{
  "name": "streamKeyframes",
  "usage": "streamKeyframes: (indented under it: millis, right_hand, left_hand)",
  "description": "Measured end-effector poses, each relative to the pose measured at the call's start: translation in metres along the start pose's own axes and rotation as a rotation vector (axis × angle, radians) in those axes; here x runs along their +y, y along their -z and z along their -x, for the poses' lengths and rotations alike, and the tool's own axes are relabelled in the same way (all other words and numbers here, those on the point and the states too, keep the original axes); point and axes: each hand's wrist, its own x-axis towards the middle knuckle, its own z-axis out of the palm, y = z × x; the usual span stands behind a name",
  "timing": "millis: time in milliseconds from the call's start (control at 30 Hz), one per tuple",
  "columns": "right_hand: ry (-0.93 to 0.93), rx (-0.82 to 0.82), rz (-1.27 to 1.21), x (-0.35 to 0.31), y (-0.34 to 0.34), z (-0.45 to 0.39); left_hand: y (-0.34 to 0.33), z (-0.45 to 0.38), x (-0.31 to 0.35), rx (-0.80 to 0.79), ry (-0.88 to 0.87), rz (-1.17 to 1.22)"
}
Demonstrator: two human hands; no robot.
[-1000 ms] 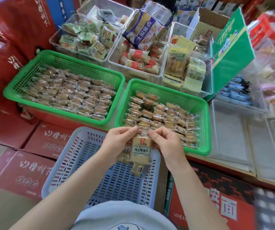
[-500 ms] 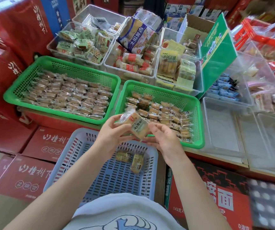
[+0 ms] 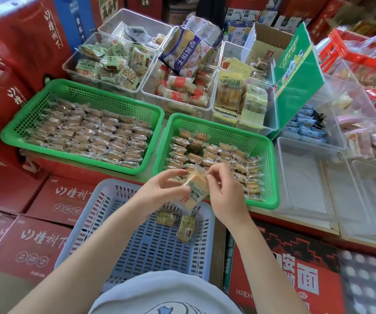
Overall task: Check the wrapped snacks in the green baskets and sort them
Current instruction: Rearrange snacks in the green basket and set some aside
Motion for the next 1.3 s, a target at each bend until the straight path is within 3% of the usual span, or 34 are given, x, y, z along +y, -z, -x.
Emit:
streamKeyframes:
  millis: [100,233,400,600,800,900,1033,1167,1300]
  right_hand:
    - [0.183,-0.049,0.166,0.002,-0.004,-0.004]
    - [0.168,-0.005,0.152,0.003,-0.008,-0.012]
    - [0.026,-0.04,0.076,0.015,-0.013,-0.019]
    - [-0.385,-0.186,-0.22,0.032,-0.006,-0.041]
    - [-0.454,-0.157,-0.197,0.051,-0.016,-0.072]
    - [-0.471,-0.196,-0.185,0.062,-0.02,-0.091]
    - [-0.497,-0.179,-0.237,0.078,-0.025,-0.118]
    - [-0.582,-0.057,-0.202,0.11,-0.025,-0.146]
    - [-0.636,-0.08,-0.17,0.133,-0.027,-0.165]
  left_hand:
    - [-0.006,-0.004,0.007,0.031,-0.035,-0.09]
    - [-0.012,-0.019,0.006,0.13,-0.057,0.01]
    - [-0.007,-0.039,0.002,0.167,-0.001,0.092]
    - [0.0,-0.063,-0.005,0.193,0.017,0.173]
    - [0.009,-0.099,-0.008,0.236,0.034,-0.002]
    - [0.02,-0.12,-0.007,0.134,0.097,-0.224]
    - [0.025,-0.147,-0.001,0.161,0.169,-0.212]
    - [0.029,-0.179,0.004,0.299,0.073,-0.2]
    - [0.033,-0.205,0.005,0.286,-0.043,-0.372]
